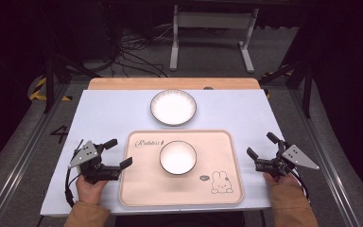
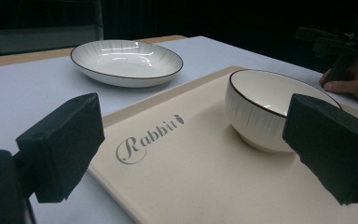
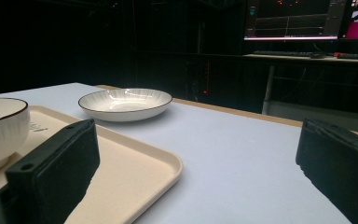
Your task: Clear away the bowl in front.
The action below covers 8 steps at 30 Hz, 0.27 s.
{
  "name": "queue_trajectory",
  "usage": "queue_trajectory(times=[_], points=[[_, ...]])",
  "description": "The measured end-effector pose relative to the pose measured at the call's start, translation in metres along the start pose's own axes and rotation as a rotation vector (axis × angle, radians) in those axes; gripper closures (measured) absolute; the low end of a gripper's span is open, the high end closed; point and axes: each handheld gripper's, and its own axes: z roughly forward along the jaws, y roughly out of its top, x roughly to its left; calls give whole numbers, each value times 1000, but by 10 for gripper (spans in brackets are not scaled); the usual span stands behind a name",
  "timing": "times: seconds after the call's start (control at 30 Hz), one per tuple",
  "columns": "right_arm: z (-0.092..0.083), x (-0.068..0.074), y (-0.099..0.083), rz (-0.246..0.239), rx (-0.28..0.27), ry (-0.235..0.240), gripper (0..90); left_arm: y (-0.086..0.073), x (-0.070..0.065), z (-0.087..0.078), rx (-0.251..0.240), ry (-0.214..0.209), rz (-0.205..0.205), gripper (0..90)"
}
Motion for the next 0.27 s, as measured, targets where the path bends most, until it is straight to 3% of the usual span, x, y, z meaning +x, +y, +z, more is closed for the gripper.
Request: queue_trajectory(times=[0.27], points=[[0,0,0,1,0,0,0,-1,-1,1,-6,-5,-3,55]])
